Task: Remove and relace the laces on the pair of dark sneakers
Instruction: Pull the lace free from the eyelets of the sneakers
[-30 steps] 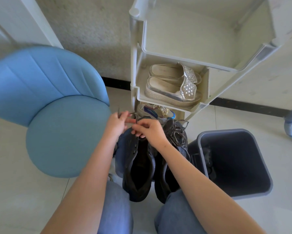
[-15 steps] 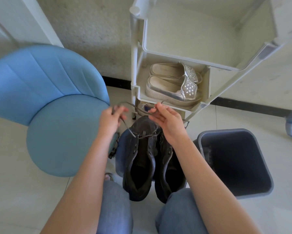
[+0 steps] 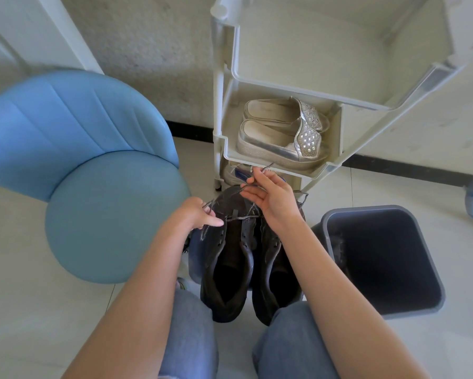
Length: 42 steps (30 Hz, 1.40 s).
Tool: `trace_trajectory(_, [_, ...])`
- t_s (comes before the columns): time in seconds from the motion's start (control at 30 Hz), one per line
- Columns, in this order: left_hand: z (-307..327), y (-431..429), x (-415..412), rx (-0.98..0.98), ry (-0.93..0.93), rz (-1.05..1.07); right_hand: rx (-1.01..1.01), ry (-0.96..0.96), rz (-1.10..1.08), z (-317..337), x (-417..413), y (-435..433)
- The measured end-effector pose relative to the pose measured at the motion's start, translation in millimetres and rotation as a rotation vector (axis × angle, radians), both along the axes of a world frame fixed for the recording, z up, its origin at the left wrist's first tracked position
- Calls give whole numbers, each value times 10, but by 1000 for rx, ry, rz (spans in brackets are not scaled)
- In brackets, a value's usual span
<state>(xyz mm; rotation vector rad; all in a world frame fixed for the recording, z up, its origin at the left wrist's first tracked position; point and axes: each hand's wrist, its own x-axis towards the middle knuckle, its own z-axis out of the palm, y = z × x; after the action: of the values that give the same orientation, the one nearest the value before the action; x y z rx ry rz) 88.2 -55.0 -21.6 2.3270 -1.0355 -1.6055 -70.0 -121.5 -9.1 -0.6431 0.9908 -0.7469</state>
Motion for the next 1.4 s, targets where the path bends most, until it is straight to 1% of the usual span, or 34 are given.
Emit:
trace_trajectory(0.07, [-76, -9, -26, -45, -18, 1, 1, 25, 29, -28, 3, 15])
trace_trajectory(0.13, [-128, -34, -46, -25, -51, -19, -17, 59, 60, -42, 17, 34])
trace_trajectory(0.2, [-88, -56, -29, -45, -88, 27, -45, 100, 81, -47, 28, 54])
trace_trajectory(0.27, [16, -33, 26, -182, -58, 188, -69, 131, 96, -53, 30, 68])
trace_trajectory(0.33, [95, 5, 77, -351, 41, 412, -71, 142, 102, -73, 16, 72])
trace_trajectory(0.4, [139, 23, 87, -402, 152, 576, -60, 145, 97, -100, 2, 67])
trace_trajectory(0.43, [139, 20, 70, -399, 167, 612, -52, 148, 95, -108, 3, 66])
trace_trajectory(0.5, [140, -18, 16, -396, 127, 589, -35, 159, 93, -120, 7, 66])
trace_trajectory(0.57, [138, -59, -20, -435, 99, 557, -29, 172, 96, -129, 9, 66])
trace_trajectory(0.6, [132, -67, -18, -471, 132, 565, -25, 178, 97, -134, 11, 65])
trace_trajectory(0.63, [127, -67, -8, -522, 211, 597, -19, 180, 97, -137, 13, 65])
trace_trajectory(0.7, [149, -43, 35, -607, 428, 686, -4, 176, 92, -142, 13, 65])
trace_trajectory(0.73, [179, -27, 45, -613, 486, 673, -2, 170, 87, -147, 9, 62])
trace_trajectory(0.77, [218, -11, 42, -578, 470, 595, -3, 167, 83, -154, 5, 60])
trace_trajectory(0.8, [275, 6, 13, -503, 389, 469, -11, 172, 83, -160, -1, 57])
trace_trajectory(0.83, [313, 17, -23, -402, 271, 341, -23, 186, 87, -166, -6, 54])
trace_trajectory(0.87, [332, 20, -57, -310, 141, 258, -39, 207, 92, -173, -14, 49])
trace_trajectory(0.9, [339, 14, -79, -267, 12, 236, -56, 225, 100, -172, -19, 46])
trace_trajectory(0.93, [333, 1, -86, -300, -104, 270, -73, 239, 113, -168, -26, 48])
trace_trajectory(0.97, [312, -21, -70, -386, -219, 335, -91, 244, 134, -160, -30, 53])
trace_trajectory(1.03, [328, -72, -38, -631, -483, 419, -144, 261, 211, -146, -32, 69])
trace_trajectory(1.07, [355, -101, -47, -736, -570, 411, -175, 279, 265, -139, -27, 79])
trace_trajectory(1.1, [377, -135, -81, -792, -580, 379, -202, 295, 324, -139, -17, 91])
trace_trajectory(1.13, [384, -165, -139, -789, -507, 343, -223, 307, 382, -139, -4, 106])
trace_trajectory(1.2, [322, -192, -280, -623, -255, 274, -252, 327, 483, -140, 29, 143])
trace_trajectory(1.23, [277, -193, -325, -537, -162, 245, -261, 337, 523, -138, 43, 159])
trace_trajectory(1.27, [240, -190, -338, -498, -98, 230, -262, 345, 555, -138, 56, 175])
trace_trajectory(1.33, [210, -185, -306, -534, 6, 247, -245, 338, 585, -130, 74, 195])
trace_trajectory(1.4, [226, -162, -233, -583, 156, 289, -221, 317, 556, -120, 79, 199])
